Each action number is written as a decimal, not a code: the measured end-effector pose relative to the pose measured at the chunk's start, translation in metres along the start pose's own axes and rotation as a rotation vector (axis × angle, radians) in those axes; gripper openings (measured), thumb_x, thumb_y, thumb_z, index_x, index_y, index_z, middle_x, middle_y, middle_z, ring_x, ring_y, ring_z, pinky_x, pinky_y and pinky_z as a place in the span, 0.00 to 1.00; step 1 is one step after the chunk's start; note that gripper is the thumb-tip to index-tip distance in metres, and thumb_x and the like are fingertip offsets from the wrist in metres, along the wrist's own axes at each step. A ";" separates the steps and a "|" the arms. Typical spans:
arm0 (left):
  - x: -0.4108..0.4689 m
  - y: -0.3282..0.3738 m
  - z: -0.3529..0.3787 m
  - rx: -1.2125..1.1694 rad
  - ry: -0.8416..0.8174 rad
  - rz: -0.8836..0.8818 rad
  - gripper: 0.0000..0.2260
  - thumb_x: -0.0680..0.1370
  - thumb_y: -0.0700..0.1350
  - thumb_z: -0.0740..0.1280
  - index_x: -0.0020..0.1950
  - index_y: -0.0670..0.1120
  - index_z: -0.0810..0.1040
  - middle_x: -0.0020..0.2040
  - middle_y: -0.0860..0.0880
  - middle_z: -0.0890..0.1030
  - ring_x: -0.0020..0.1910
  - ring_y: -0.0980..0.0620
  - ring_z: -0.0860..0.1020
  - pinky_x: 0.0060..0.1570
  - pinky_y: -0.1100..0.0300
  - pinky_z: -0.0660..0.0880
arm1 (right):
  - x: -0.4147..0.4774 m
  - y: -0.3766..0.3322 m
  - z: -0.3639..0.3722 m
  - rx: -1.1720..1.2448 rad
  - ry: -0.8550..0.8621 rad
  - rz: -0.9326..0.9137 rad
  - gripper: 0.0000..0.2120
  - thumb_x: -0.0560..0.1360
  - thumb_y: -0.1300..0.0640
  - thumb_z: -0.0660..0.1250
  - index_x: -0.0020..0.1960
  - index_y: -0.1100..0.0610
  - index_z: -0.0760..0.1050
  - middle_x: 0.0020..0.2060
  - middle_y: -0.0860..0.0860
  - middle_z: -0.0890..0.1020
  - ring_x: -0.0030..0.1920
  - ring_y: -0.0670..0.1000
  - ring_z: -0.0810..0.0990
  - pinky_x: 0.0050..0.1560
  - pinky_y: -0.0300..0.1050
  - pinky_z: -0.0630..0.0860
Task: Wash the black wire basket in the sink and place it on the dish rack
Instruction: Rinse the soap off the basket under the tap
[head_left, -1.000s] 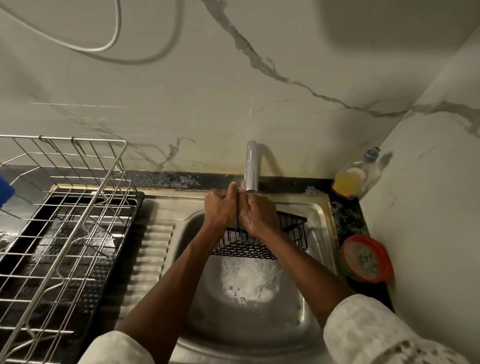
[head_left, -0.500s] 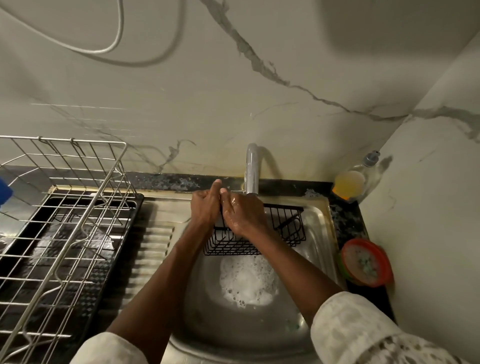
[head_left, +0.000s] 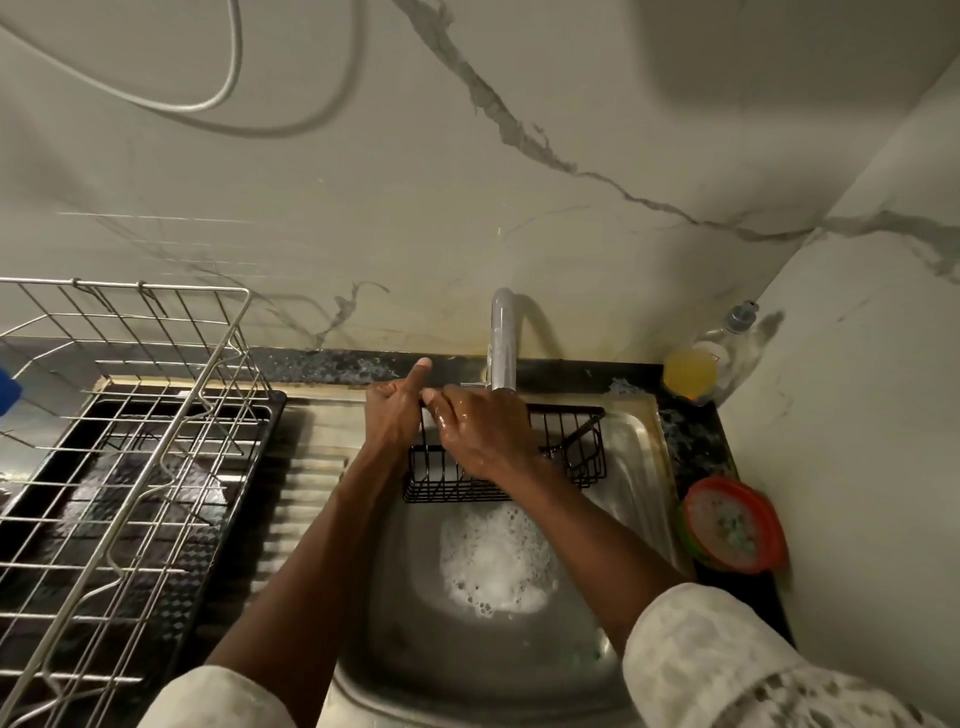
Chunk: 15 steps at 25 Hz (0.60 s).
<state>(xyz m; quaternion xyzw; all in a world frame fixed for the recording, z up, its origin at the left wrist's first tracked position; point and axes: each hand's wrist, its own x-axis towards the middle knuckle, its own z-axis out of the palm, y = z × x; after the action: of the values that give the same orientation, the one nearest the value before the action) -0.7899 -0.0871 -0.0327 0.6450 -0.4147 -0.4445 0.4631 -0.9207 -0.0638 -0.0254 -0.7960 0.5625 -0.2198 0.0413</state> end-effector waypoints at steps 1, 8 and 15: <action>0.001 0.000 -0.002 -0.003 -0.013 0.002 0.27 0.81 0.52 0.71 0.25 0.45 0.68 0.22 0.52 0.67 0.22 0.55 0.63 0.29 0.60 0.65 | 0.001 0.000 -0.004 0.015 -0.063 0.009 0.24 0.83 0.37 0.48 0.51 0.47 0.79 0.38 0.47 0.84 0.38 0.50 0.83 0.42 0.46 0.77; 0.006 -0.028 -0.049 -0.077 0.056 -0.122 0.23 0.79 0.55 0.72 0.31 0.48 0.64 0.30 0.48 0.64 0.26 0.53 0.62 0.27 0.61 0.63 | -0.017 0.082 -0.023 0.005 -0.206 0.053 0.21 0.85 0.46 0.55 0.46 0.55 0.81 0.27 0.46 0.74 0.24 0.46 0.72 0.31 0.44 0.74; -0.027 -0.024 0.008 0.762 -0.060 0.343 0.28 0.86 0.60 0.48 0.38 0.48 0.77 0.28 0.50 0.76 0.26 0.49 0.75 0.33 0.56 0.76 | -0.002 0.042 -0.013 -0.171 -0.254 0.062 0.25 0.84 0.39 0.51 0.40 0.51 0.75 0.35 0.50 0.82 0.33 0.48 0.79 0.36 0.42 0.72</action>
<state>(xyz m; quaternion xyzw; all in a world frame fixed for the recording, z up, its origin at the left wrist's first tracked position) -0.8023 -0.0578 -0.0518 0.6786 -0.6642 -0.1942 0.2463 -0.9638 -0.0746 -0.0273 -0.8002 0.5938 -0.0675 0.0510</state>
